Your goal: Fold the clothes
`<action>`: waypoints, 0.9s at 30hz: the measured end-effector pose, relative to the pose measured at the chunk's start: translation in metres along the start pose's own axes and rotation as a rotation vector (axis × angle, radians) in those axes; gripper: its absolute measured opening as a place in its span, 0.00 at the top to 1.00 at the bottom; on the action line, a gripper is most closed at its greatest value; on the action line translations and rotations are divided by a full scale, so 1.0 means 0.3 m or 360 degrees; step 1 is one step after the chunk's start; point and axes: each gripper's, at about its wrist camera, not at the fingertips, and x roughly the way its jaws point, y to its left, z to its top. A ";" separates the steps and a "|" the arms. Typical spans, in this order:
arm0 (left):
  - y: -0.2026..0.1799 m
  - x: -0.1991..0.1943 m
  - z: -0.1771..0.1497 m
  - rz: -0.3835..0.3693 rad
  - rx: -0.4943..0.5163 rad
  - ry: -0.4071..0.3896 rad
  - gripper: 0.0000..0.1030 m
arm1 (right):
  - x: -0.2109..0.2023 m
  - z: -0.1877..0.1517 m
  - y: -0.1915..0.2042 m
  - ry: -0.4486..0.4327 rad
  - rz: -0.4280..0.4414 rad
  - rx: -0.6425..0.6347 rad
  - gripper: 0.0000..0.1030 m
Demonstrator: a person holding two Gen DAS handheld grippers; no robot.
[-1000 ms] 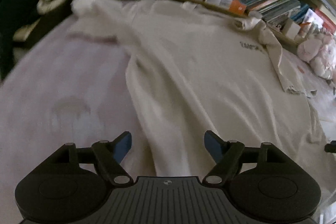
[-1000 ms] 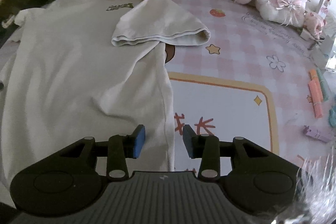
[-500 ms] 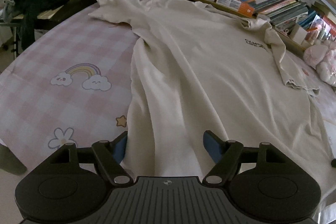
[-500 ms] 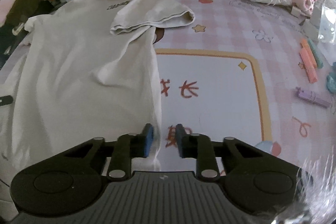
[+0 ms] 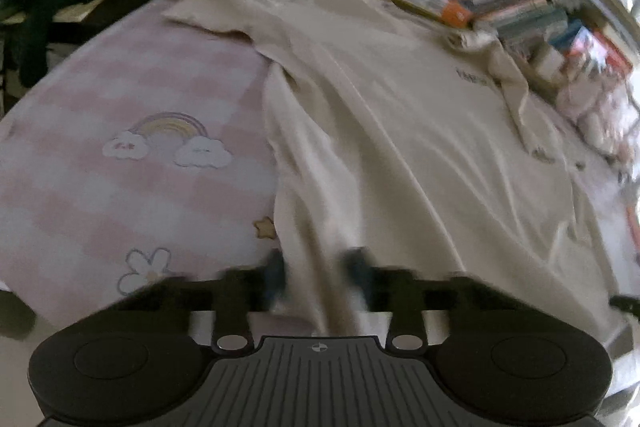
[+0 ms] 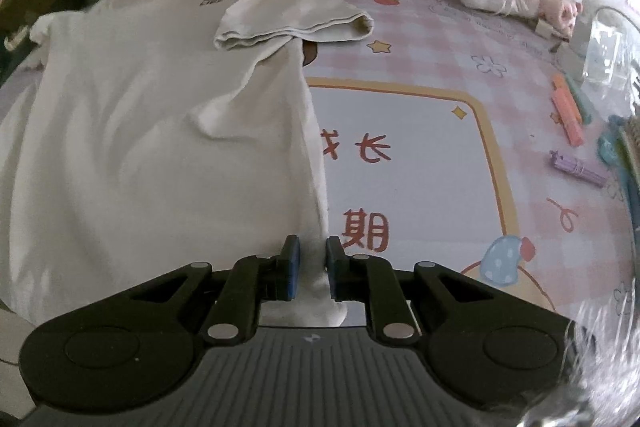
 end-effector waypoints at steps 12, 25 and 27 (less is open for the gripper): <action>-0.344 -0.081 0.120 -0.0333 0.0181 -0.0050 0.42 | -0.010 -0.013 0.093 0.0013 0.0056 0.0011 0.92; -0.288 -0.099 0.024 -0.0281 0.0291 -0.0061 0.33 | -0.006 -0.020 0.065 -0.0007 0.0147 -0.0005 0.92; -0.326 -0.073 0.021 -0.0377 0.0250 -0.0036 0.31 | -0.004 -0.016 0.061 -0.0001 0.0154 -0.0023 0.92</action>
